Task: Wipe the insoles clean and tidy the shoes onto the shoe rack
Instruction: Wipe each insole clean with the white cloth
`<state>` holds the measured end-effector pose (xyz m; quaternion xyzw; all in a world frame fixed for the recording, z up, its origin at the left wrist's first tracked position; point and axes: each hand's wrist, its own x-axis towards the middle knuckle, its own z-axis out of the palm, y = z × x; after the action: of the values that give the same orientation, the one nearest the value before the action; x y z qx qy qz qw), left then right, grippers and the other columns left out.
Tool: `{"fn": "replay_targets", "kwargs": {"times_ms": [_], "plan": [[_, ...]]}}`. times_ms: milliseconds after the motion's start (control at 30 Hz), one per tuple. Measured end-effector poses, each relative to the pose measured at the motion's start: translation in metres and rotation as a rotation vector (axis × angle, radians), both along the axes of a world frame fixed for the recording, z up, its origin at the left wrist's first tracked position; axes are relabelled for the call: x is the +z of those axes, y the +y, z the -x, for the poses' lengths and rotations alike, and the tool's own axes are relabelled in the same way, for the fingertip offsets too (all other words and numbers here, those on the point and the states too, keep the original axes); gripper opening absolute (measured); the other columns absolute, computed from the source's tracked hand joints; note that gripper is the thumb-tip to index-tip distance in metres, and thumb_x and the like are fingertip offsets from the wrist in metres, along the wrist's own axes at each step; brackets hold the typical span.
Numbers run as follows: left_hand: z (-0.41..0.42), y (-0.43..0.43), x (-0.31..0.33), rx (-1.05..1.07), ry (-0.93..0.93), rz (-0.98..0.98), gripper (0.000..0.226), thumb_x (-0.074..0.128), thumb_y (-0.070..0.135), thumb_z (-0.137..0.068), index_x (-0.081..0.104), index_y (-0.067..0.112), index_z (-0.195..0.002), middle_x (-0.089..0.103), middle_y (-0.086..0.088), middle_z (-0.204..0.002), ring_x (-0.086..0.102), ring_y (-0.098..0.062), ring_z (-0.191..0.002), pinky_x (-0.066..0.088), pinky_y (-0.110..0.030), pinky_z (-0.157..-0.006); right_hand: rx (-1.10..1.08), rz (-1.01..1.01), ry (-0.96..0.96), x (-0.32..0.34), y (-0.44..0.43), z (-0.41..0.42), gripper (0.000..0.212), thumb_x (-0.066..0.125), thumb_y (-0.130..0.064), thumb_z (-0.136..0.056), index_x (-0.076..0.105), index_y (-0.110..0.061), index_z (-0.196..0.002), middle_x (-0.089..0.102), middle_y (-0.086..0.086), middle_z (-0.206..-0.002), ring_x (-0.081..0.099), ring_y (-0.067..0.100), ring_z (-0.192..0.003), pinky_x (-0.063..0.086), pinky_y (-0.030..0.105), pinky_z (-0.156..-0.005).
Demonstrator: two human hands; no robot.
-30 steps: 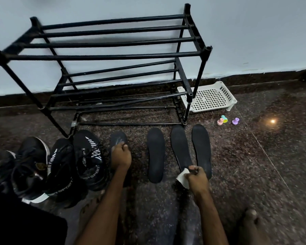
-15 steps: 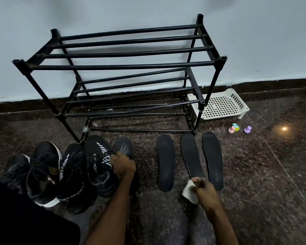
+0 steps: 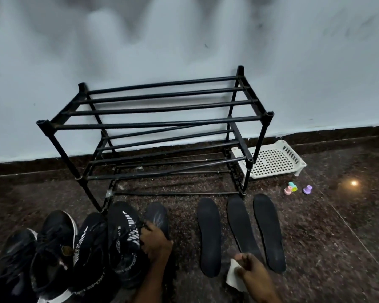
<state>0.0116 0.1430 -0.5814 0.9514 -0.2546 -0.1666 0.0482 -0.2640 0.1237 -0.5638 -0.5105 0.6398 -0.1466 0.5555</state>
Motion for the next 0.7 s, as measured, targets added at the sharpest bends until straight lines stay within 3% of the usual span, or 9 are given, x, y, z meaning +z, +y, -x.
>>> {"fn": "replay_targets", "kwargs": {"times_ms": [67, 133, 233, 267, 367, 500, 600, 700], "plan": [[0.007, 0.001, 0.004, 0.005, -0.01, 0.008, 0.112, 0.081, 0.059, -0.066, 0.019, 0.013, -0.147, 0.033, -0.01, -0.138, 0.043, -0.024, -0.124, 0.05, -0.034, -0.092, -0.069, 0.011, -0.041, 0.008, -0.003, -0.002, 0.027, 0.063, 0.01, -0.078, 0.064, -0.016, -0.08, 0.07, 0.016, -0.097, 0.062, 0.024, -0.098, 0.04, 0.033, -0.102], [0.009, 0.004, 0.005, 0.058, 0.058, 0.112, 0.101, 0.081, 0.051, -0.071, 0.019, 0.013, -0.142, 0.033, -0.013, -0.138, 0.044, -0.028, -0.123, 0.05, -0.036, -0.092, -0.048, 0.034, -0.05, 0.017, -0.003, -0.001, 0.026, 0.064, 0.008, -0.078, 0.066, -0.018, -0.081, 0.071, 0.011, -0.093, 0.063, 0.025, -0.098, 0.042, 0.033, -0.098], [0.012, 0.002, 0.02, 0.226, 0.201, 0.266, 0.063, 0.056, 0.031, -0.096, 0.026, 0.003, -0.143, 0.039, -0.029, -0.139, 0.042, -0.045, -0.127, 0.04, -0.051, -0.106, -0.06, 0.058, -0.1, 0.035, -0.003, 0.004, 0.021, 0.062, 0.007, -0.082, 0.066, -0.013, -0.087, 0.069, 0.008, -0.09, 0.062, 0.023, -0.092, 0.046, 0.031, -0.083], [0.013, 0.001, 0.025, 0.266, 0.263, 0.33, 0.06, 0.056, 0.024, -0.096, 0.03, -0.002, -0.144, 0.04, -0.032, -0.14, 0.041, -0.047, -0.128, 0.036, -0.053, -0.108, -0.068, 0.077, -0.119, 0.041, -0.003, 0.005, 0.021, 0.059, 0.01, -0.083, 0.065, -0.01, -0.089, 0.067, 0.009, -0.09, 0.061, 0.023, -0.091, 0.045, 0.029, -0.08], [0.023, -0.001, 0.045, 0.296, 0.521, 0.524, 0.094, 0.083, 0.005, -0.07, 0.025, -0.002, -0.144, 0.05, -0.03, -0.131, 0.054, -0.039, -0.113, 0.046, -0.043, -0.096, -0.113, 0.13, -0.181, 0.055, -0.003, 0.004, 0.023, 0.058, 0.011, -0.085, 0.063, -0.01, -0.094, 0.066, 0.008, -0.097, 0.06, 0.019, -0.09, 0.045, 0.027, -0.075], [0.054, -0.008, 0.088, 0.174, 0.868, 0.833, 0.105, 0.075, -0.015, -0.073, 0.009, 0.012, -0.15, 0.059, -0.016, -0.124, 0.063, -0.028, -0.103, 0.049, -0.03, -0.08, -0.176, 0.197, -0.249, 0.07, -0.004, 0.003, 0.026, 0.058, 0.01, -0.084, 0.067, -0.012, -0.091, 0.069, 0.007, -0.103, 0.062, 0.018, -0.092, 0.048, 0.03, -0.082], [0.083, -0.015, 0.131, -0.025, 0.995, 0.958, 0.104, 0.075, -0.012, -0.077, 0.01, 0.023, -0.152, 0.06, 0.0, -0.115, 0.065, -0.007, -0.091, 0.05, -0.02, -0.07, -0.139, 0.228, -0.312, 0.095, -0.011, 0.004, 0.013, 0.062, -0.017, -0.095, 0.074, -0.017, -0.089, 0.074, -0.002, -0.096, 0.066, 0.012, -0.095, 0.05, 0.026, -0.082], [0.111, -0.016, 0.158, -0.259, 1.066, 0.977, 0.104, 0.076, -0.011, -0.075, 0.016, 0.029, -0.15, 0.058, -0.007, -0.124, 0.068, -0.001, -0.092, 0.054, -0.018, -0.072, -0.132, 0.27, -0.431, 0.126, -0.018, 0.007, 0.03, 0.058, -0.035, -0.096, 0.075, -0.01, -0.094, 0.075, 0.001, -0.096, 0.068, 0.006, -0.092, 0.051, 0.02, -0.08]]}}
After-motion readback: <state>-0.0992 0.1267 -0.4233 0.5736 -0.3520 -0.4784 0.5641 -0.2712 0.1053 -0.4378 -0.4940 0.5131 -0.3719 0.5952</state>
